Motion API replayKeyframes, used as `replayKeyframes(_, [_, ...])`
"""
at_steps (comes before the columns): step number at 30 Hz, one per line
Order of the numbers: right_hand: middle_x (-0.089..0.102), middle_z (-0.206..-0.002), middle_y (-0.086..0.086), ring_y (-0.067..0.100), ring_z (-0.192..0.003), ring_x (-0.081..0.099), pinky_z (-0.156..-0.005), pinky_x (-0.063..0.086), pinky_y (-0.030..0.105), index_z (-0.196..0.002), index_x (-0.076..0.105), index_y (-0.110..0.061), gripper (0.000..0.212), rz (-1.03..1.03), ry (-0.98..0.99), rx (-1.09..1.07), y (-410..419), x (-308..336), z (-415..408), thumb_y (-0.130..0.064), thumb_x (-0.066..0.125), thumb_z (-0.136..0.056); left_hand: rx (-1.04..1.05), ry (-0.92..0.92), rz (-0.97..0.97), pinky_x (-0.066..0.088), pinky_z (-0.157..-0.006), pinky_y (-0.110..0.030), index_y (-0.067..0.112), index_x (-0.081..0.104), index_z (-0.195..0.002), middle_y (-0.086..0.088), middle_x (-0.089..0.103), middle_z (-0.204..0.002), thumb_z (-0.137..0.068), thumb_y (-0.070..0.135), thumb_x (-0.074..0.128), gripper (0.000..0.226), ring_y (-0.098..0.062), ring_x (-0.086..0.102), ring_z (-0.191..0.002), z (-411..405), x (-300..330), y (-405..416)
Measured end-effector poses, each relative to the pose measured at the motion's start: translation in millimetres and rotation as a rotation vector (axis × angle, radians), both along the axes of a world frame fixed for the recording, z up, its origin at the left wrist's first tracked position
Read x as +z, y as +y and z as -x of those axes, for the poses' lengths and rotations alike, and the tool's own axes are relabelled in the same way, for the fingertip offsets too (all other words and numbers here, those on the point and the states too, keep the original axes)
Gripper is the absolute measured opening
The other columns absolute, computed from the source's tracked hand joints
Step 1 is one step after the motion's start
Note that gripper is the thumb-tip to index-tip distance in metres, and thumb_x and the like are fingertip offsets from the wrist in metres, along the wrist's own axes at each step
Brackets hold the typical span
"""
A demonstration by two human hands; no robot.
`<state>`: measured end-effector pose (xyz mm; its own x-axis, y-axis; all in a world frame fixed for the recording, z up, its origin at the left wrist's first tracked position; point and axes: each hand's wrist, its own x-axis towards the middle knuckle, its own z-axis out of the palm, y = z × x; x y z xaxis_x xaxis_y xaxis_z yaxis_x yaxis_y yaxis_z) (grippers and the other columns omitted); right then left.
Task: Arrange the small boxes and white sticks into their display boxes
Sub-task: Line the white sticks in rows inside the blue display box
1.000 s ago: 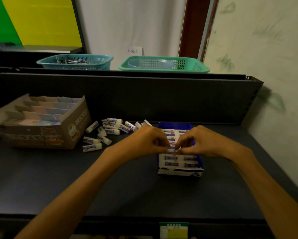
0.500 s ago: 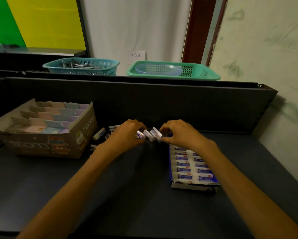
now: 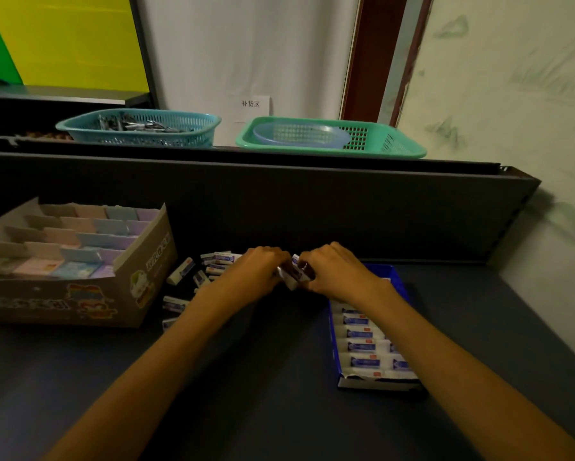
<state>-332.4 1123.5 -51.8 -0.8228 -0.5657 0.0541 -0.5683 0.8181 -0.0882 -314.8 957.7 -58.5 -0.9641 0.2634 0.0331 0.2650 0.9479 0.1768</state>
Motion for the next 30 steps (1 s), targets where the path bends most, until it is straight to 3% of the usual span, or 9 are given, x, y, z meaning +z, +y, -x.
replayKeyframes(5, [0.059,-0.109,0.001,0.019,-0.103,0.052,-0.087,0.046,0.033,-0.115,0.058,-0.023,0.031,0.046,-0.031,-0.032,1,0,6,-0.03,0.064,-0.086,-0.04,-0.014,-0.001,0.044,-0.099,-0.036,0.021,0.055,-0.124,-0.002,0.049,-0.128,-0.089,0.018,0.059,0.035,-0.018,0.052,-0.113,0,0,-3])
replayKeyframes(9, [0.055,-0.101,-0.007,0.007,-0.09,0.055,-0.08,0.049,0.024,-0.114,0.064,-0.021,0.029,0.298,-0.107,-0.044,11,14,7,-0.02,0.067,-0.085,-0.064,-0.006,-0.061,0.044,-0.094,-0.03,0.023,0.055,-0.119,0.0,0.053,-0.122,-0.09,0.025,0.057,0.029,-0.014,0.052,-0.108,-4,-2,-4])
replayKeyframes(15, [0.06,-0.104,-0.007,0.002,-0.091,0.061,-0.079,0.049,0.01,-0.103,0.069,-0.018,0.018,0.645,-0.109,0.006,42,34,6,-0.014,0.068,-0.086,-0.077,0.089,-0.16,0.044,-0.09,-0.026,0.027,0.056,-0.112,0.004,0.053,-0.115,-0.085,0.023,0.064,0.028,-0.009,0.05,-0.103,-7,3,-6])
replayKeyframes(26, [0.067,-0.105,-0.005,0.003,-0.098,0.064,-0.08,0.053,0.019,-0.104,0.064,-0.021,0.017,0.925,-0.301,-0.034,97,32,0,-0.018,0.065,-0.087,-0.095,0.216,-0.19,0.035,-0.085,-0.02,0.027,0.062,-0.111,0.006,0.055,-0.114,-0.083,0.029,0.068,0.029,-0.008,0.044,-0.105,-12,21,14])
replayKeyframes(30, [0.066,-0.108,-0.001,0.01,-0.099,0.066,-0.081,0.055,0.025,-0.107,0.063,-0.02,0.019,1.004,-0.358,-0.051,107,27,-2,-0.017,0.062,-0.088,-0.029,0.179,-0.255,0.036,-0.077,-0.017,0.031,0.06,-0.109,0.003,0.054,-0.11,-0.08,0.028,0.071,0.031,-0.003,0.047,-0.09,-13,24,24])
